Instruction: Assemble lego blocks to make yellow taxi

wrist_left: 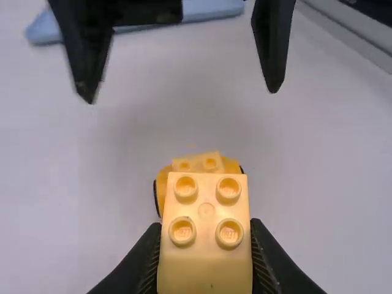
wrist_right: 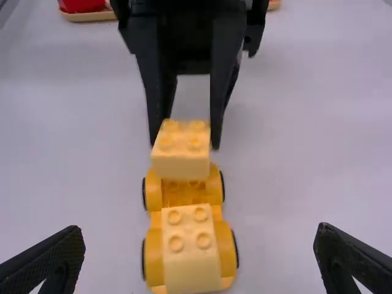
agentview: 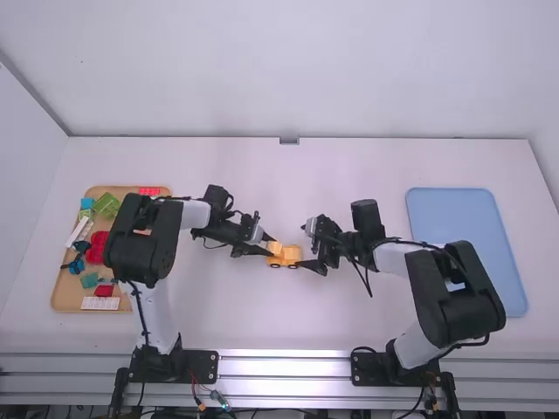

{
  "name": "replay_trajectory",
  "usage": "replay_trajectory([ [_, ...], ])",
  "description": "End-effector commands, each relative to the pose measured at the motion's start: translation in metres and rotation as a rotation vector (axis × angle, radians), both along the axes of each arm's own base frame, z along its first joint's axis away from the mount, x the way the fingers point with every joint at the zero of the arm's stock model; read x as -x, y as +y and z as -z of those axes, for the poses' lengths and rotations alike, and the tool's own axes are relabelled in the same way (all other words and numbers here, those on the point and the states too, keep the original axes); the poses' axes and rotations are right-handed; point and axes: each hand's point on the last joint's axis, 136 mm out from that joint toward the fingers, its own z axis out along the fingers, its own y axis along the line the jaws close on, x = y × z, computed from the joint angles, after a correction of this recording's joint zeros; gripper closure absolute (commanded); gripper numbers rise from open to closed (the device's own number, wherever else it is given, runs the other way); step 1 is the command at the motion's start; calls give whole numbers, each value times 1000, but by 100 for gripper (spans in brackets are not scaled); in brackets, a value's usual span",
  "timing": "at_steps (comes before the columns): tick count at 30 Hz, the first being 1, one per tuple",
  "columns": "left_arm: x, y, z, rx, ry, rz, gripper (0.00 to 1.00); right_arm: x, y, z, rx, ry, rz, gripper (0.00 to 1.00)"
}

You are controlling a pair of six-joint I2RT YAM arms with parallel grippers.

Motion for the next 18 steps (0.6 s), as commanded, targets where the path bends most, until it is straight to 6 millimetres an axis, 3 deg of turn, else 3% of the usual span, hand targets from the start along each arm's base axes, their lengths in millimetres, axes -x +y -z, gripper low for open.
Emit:
replay_trajectory([
  [1, 1, -3, -9, -83, 66, -59, 98, 8, 3, 20, -17, 76, -20, 1],
  [6, 3, -5, -5, -195, 58, -142, 98, 15, 8, 28, -68, 23, -102, 1],
  [12, 7, 1, -4, -168, 34, -222, 98, 11, 10, 37, -79, 44, -85, 1],
  [18, 12, -1, 3, -137, 36, -238, 98, 10, 28, 52, -76, 87, -123, 2],
])
